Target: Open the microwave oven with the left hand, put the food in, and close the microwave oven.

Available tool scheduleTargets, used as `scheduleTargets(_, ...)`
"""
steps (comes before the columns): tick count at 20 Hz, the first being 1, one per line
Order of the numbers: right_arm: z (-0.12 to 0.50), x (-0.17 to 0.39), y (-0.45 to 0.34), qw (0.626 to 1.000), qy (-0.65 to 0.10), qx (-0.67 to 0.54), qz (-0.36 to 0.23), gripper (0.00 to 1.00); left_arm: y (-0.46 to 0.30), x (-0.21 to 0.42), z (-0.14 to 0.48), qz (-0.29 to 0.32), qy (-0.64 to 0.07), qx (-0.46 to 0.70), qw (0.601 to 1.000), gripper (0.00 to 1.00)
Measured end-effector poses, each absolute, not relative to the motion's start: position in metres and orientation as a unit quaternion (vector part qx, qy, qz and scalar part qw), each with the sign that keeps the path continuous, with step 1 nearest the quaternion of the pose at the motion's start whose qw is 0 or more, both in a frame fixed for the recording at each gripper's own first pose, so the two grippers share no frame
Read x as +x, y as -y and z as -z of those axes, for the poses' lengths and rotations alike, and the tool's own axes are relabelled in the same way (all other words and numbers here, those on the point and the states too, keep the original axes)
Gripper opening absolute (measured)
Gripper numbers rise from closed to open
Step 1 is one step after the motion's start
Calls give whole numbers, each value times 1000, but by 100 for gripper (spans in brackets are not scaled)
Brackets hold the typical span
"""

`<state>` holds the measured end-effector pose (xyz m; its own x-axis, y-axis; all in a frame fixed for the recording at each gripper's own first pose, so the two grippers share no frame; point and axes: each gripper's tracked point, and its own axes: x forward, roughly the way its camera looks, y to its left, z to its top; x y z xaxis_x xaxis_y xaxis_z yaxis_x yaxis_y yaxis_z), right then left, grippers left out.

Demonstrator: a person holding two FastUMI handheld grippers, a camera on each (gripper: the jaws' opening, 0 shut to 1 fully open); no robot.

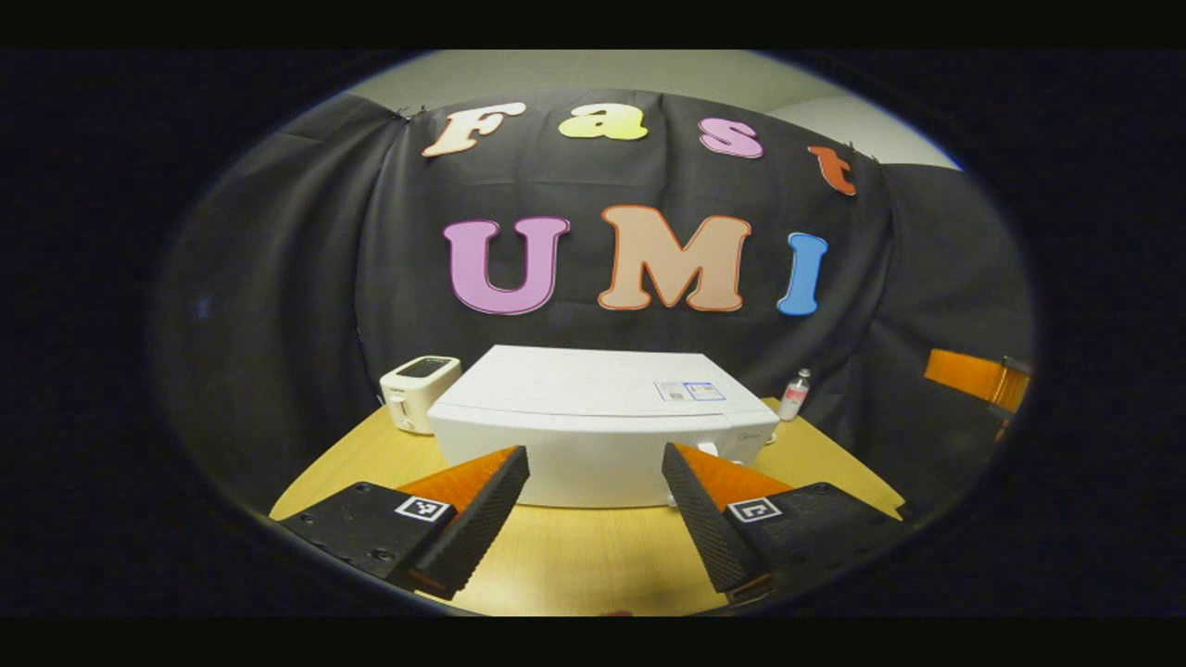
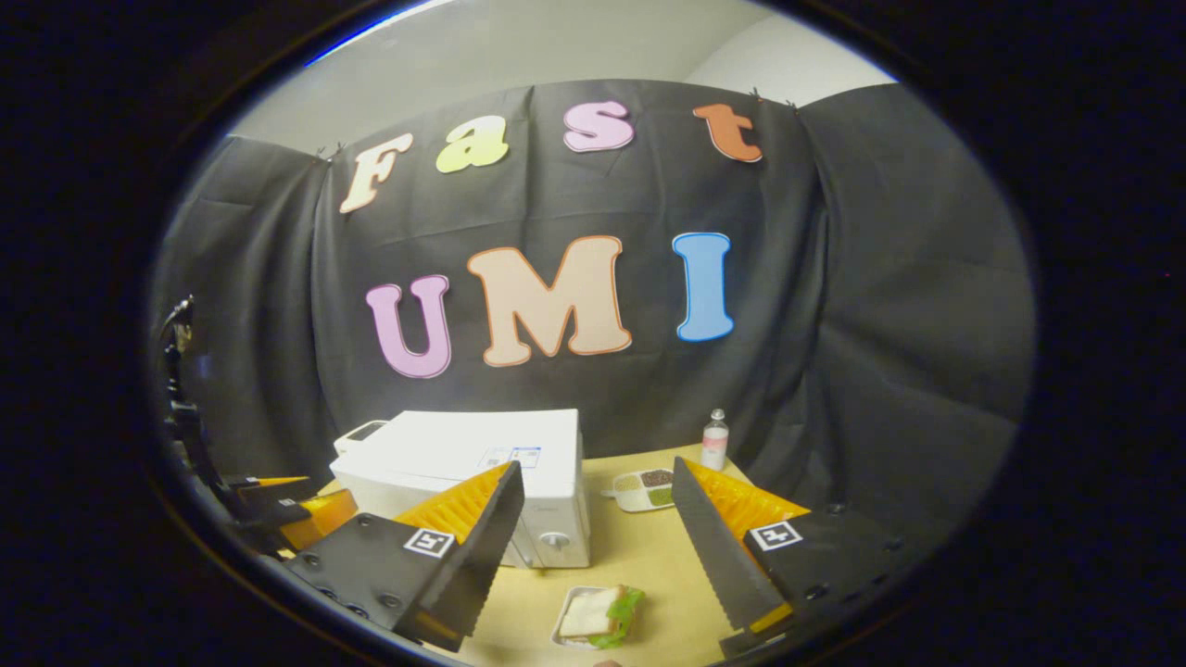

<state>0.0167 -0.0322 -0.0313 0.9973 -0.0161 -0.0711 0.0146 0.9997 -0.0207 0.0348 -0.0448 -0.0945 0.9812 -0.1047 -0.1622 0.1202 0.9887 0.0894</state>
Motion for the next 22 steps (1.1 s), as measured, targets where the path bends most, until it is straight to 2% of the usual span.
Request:
scheduleTargets(10, 43, -2, 49, 998, -46, -7, 39, 92, 107, 63, 207, 152, -181, 72, 969, 93)
scheduleTargets(11, 43, -2, 50, 998, -47, -6, 41, 92, 114, 66, 215, 160, -188, 75, 966, 88)
scheduleTargets(13, 44, -4, 52, 998, -49, -5, 43, 92, 127, 74, 232, 175, -206, 76, 960, 87)
scheduleTargets(17, 46, -3, 62, 997, -52, -3, 53, 92, 144, 95, 254, 181, -234, 70, 953, 77)
scheduleTargets(22, 46, -2, 79, 996, -56, 8, 69, 92, 154, 122, 275, 172, -252, 76, 949, 76)
